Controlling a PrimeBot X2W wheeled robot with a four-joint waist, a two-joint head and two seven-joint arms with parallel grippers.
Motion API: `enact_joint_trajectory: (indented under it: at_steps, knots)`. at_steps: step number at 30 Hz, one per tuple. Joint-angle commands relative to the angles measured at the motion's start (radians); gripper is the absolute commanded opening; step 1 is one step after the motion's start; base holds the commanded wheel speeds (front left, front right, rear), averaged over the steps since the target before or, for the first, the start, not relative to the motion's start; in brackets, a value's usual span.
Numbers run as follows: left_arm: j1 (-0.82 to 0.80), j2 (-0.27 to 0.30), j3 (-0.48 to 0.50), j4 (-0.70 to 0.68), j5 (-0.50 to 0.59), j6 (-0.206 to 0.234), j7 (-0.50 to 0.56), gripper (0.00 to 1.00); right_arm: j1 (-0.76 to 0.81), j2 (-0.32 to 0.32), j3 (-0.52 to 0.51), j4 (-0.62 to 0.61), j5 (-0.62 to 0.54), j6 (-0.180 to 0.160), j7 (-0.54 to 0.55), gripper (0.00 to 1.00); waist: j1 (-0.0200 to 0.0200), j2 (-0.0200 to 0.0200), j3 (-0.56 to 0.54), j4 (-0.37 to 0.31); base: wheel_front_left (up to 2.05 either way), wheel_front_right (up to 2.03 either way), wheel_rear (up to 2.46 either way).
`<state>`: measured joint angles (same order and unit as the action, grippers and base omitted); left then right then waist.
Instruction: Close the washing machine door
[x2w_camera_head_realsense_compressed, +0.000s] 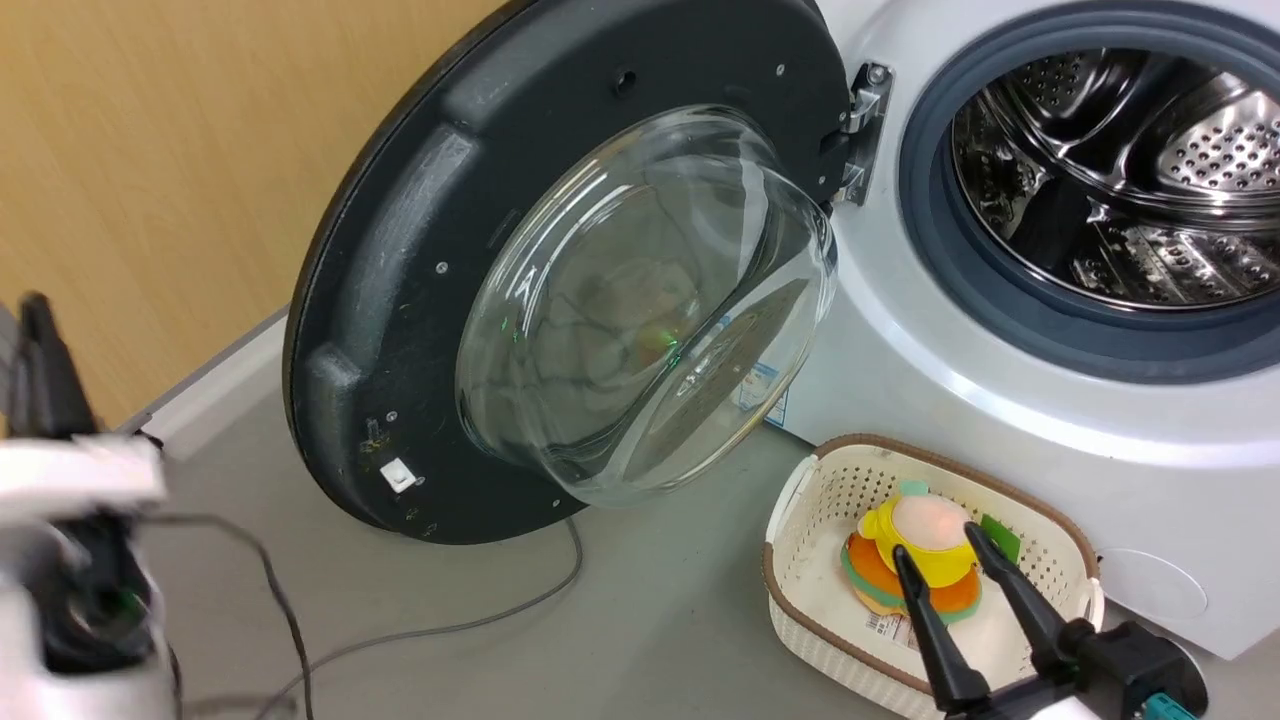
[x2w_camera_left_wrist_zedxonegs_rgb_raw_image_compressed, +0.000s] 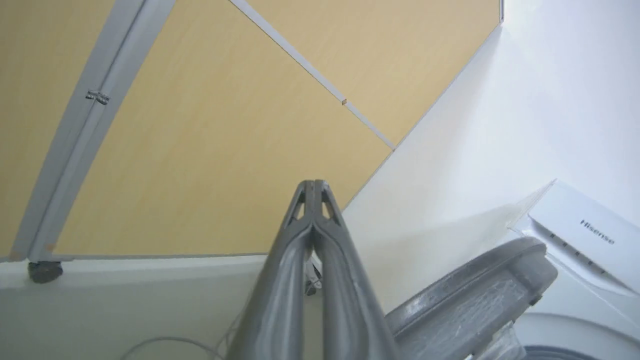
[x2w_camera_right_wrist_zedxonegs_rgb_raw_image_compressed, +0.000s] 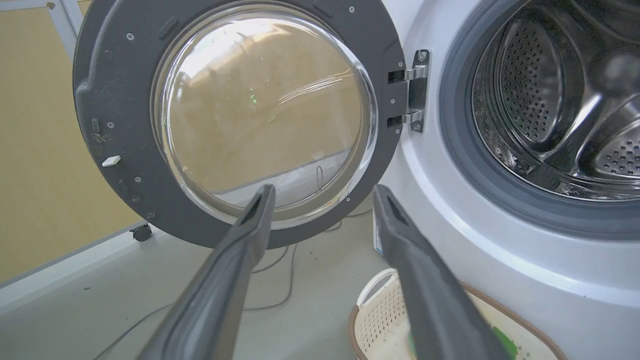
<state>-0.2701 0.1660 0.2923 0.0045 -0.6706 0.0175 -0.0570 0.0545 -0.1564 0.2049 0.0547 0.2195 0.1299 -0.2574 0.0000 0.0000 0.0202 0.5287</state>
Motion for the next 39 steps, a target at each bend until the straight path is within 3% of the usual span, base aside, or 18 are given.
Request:
enact_joint_trajectory:
  at_steps: [1, 7, 13, 17, 25, 39]
  knots:
    - [-0.05, -0.003, 0.03, 0.038, -0.067, 0.007, 0.04, 0.0, 0.015, 0.006, -0.008, -0.007, -0.005, 0.001, -0.004, 1.0, 0.0, 0.0, 0.002, -0.001, 0.0, 0.0, 0.0]
    - [-0.209, 0.044, 0.101, 0.241, -0.233, 0.038, 0.19, 0.0, 0.029, 0.014, -0.013, -0.019, -0.017, 0.001, -0.004, 1.0, 0.0, 0.0, 0.01, -0.008, 0.0, 0.0, 0.0]
    - [-0.301, 0.023, 0.147, 0.414, -0.41, 0.1, 0.387, 0.0, 0.028, 0.008, -0.018, -0.029, -0.017, 0.001, -0.004, 1.0, 0.0, 0.0, 0.023, -0.021, 0.0, 0.0, 0.0]
    - [-0.309, 0.015, 0.125, 0.464, -0.46, 0.101, 0.5, 0.0, 0.026, 0.003, -0.02, -0.033, -0.019, 0.001, -0.004, 1.0, 0.0, 0.0, 0.034, -0.03, 0.0, 0.0, 0.0]
    - [-0.265, -0.003, 0.082, 0.441, -0.536, 0.066, 0.689, 0.0, 0.014, 0.006, -0.016, -0.027, -0.018, 0.001, -0.004, 1.0, 0.0, 0.0, 0.035, -0.052, 0.0, 0.0, 0.0]
    - [-0.074, -0.052, 0.02, 0.25, -0.603, 0.089, 0.899, 0.0, 0.035, 0.038, -0.055, -0.007, -0.011, 0.001, -0.004, 1.0, 0.0, 0.0, -0.038, -0.101, 0.0, 0.0, 0.0]
